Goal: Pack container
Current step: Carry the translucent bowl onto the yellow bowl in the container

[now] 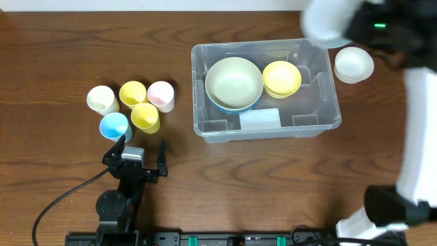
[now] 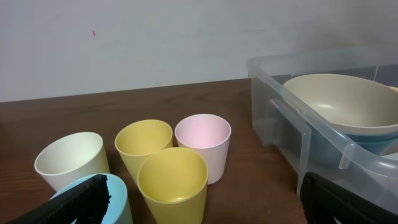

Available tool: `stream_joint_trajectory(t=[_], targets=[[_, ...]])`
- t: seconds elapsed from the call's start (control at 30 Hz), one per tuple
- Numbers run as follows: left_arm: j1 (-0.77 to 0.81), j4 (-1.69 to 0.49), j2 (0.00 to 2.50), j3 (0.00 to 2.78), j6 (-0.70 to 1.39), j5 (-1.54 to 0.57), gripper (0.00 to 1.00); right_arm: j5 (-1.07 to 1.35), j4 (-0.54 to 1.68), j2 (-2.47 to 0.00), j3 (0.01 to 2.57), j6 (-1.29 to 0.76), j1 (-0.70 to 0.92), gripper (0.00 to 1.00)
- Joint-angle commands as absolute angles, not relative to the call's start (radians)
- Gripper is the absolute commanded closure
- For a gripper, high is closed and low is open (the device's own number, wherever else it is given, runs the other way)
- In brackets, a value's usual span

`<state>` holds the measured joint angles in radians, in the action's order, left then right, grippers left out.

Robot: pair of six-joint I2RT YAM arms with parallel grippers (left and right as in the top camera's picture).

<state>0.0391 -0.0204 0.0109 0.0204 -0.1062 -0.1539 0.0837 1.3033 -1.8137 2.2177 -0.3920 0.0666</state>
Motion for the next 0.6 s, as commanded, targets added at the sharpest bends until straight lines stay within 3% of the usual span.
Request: stream_joint_trajectory(t=[0.0, 0.57], targets=[[0.033, -0.056, 0.006, 0.004, -0.116, -0.172, 0.02, 0.006, 1.304, -1.935, 2.17, -0.443, 0.094, 0.99], [0.033, -0.056, 0.006, 0.004, -0.116, -0.172, 0.02, 0.095, 1.328, -2.259, 2.155, -0.425, 0.093, 0.99]])
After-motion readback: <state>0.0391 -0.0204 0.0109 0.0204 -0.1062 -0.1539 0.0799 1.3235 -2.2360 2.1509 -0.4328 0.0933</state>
